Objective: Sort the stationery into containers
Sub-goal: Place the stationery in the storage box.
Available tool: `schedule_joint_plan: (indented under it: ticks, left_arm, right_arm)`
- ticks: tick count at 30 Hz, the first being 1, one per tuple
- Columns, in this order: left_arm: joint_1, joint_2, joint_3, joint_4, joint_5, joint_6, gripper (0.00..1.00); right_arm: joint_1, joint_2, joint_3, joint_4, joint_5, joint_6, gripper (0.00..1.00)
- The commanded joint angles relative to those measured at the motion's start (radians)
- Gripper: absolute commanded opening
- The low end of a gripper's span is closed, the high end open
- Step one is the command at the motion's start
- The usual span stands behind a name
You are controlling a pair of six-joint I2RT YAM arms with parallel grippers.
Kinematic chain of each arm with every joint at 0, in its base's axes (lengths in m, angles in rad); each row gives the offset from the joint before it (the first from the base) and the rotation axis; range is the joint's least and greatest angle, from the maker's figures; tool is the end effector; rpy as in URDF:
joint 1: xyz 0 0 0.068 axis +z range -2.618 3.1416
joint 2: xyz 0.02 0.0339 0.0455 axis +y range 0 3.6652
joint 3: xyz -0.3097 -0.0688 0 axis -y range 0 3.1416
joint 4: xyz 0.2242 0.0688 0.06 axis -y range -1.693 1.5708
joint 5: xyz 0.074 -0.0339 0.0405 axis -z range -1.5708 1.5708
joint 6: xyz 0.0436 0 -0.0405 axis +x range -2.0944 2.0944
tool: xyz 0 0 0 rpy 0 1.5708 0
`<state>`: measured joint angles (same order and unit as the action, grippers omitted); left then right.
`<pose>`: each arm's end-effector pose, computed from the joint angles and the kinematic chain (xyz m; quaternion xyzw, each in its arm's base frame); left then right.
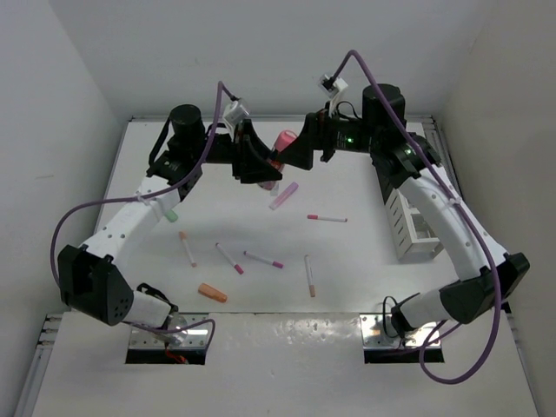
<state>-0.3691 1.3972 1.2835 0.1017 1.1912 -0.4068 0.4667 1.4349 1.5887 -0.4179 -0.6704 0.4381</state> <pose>0.2523 -0.1410 0.4516 0.3831 0.5962 -0.5895 0.3876 0.2511 0.1568 0.4857 -0.2107 0.7469 0.4859 0.4021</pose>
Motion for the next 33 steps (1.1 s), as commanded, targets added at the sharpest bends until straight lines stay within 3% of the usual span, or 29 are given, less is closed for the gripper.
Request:
schedule_joint_plan:
  ticks: [1, 7, 16, 19, 20, 22, 23, 24, 26, 29, 33]
  left_arm:
    - [-0.010, -0.052, 0.023, 0.085, 0.034, -0.009, 0.06]
    - [-0.013, -0.052, 0.017, 0.087, 0.031, -0.010, 0.06]
    - [-0.017, -0.033, 0.027, 0.059, -0.008, 0.017, 0.06]
    - [-0.016, -0.027, 0.030, 0.056, -0.015, 0.016, 0.07]
    - [-0.016, -0.024, 0.031, 0.055, -0.019, 0.014, 0.08]
    - [-0.014, -0.021, 0.037, 0.043, -0.030, 0.014, 0.26]
    - [-0.010, -0.017, 0.043, 0.030, -0.041, 0.013, 0.40]
    - [-0.005, -0.014, 0.048, 0.018, -0.054, 0.013, 0.51]
    - [0.024, -0.009, 0.053, -0.055, -0.129, 0.013, 1.00]
    - [0.091, 0.006, 0.056, -0.100, -0.185, 0.025, 1.00]
    - [0.165, 0.054, 0.146, -0.305, -0.307, 0.129, 1.00]
  right_arm:
    - [0.009, 0.021, 0.027, 0.059, 0.009, 0.031, 0.99]
    - [-0.007, 0.036, 0.022, 0.116, -0.031, 0.118, 0.76]
    - [-0.025, 0.064, 0.019, 0.202, -0.110, 0.249, 0.55]
    - [-0.025, 0.070, 0.014, 0.208, -0.116, 0.251, 0.33]
    - [-0.026, 0.068, 0.014, 0.203, -0.116, 0.249, 0.22]
    - [-0.033, 0.065, 0.011, 0.196, -0.107, 0.241, 0.10]
    - [-0.049, 0.062, 0.011, 0.185, -0.100, 0.228, 0.01]
    - [-0.056, 0.062, 0.010, 0.176, -0.091, 0.217, 0.00]
    - [-0.105, 0.050, 0.010, 0.145, -0.068, 0.192, 0.00]
    - [-0.206, 0.027, -0.002, 0.107, -0.003, 0.113, 0.00]
    - [-0.380, -0.002, -0.082, 0.116, 0.218, -0.086, 0.00]
